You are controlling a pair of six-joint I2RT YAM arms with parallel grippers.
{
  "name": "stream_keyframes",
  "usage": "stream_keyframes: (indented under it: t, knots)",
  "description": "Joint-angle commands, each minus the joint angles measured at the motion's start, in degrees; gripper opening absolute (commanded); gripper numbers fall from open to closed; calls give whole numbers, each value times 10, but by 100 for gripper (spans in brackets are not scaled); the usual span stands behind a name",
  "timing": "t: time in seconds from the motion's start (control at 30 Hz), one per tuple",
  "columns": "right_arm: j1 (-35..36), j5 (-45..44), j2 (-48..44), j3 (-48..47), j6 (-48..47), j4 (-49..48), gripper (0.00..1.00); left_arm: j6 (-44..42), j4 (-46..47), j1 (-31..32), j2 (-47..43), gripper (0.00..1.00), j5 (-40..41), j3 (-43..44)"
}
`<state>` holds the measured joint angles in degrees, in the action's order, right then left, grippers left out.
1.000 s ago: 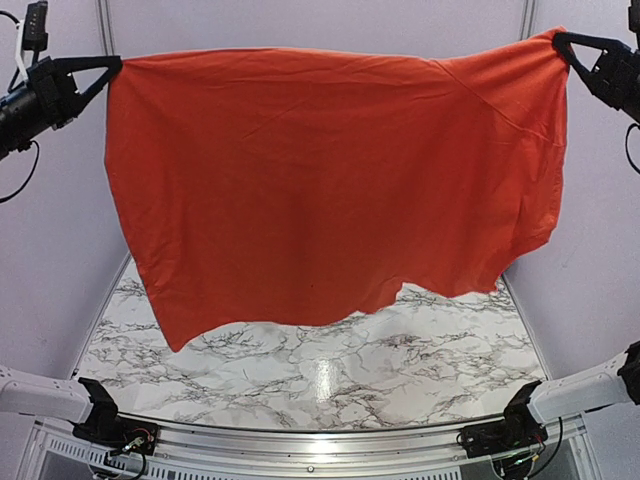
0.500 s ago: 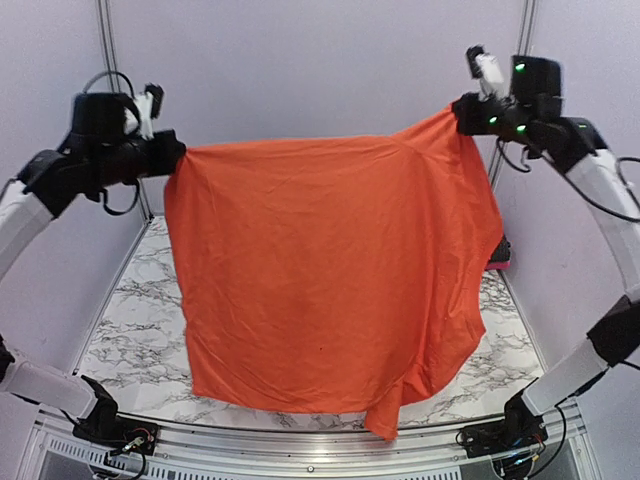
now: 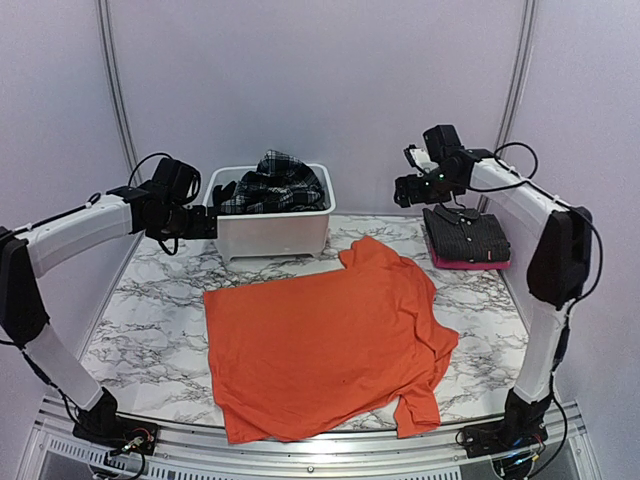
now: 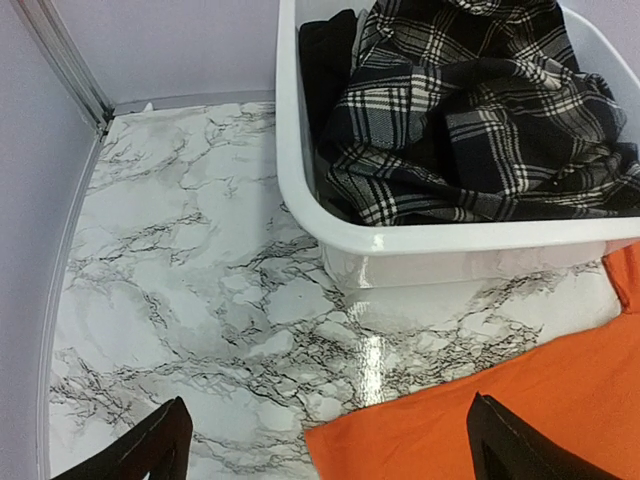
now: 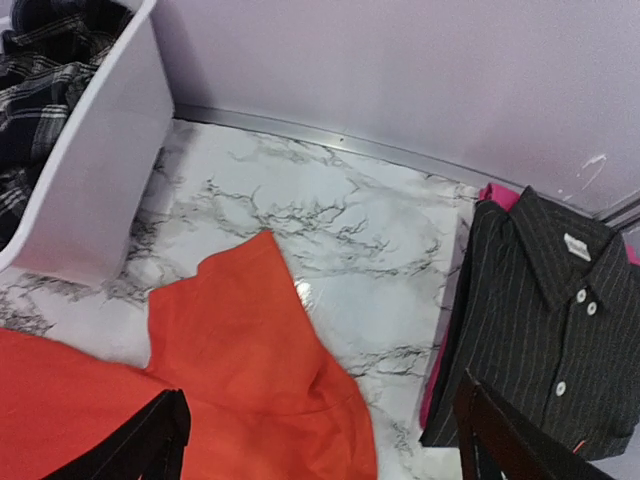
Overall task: Fold and stack the mixed laundry pile
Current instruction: Flatten out the crumpled T-shirt at the center of the board.
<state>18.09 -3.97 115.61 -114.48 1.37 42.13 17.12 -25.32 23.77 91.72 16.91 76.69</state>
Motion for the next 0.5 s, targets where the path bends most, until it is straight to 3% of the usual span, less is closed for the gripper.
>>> stream_keyframes:
  t: [0.0,0.17,0.33,0.47]
  knots:
    - [-2,126,-139,155,67,-30,85,13,20,12,-58,99,-44,-58]
    - [14,198,-201,363,104,-92,75,20,32,56,-78,97,-108,-161]
    - [24,211,-196,427,120,-110,68,61,67,59,-53,79,-163,-216]
    - [24,216,-177,452,124,-127,65,74,85,59,-9,64,-156,-222]
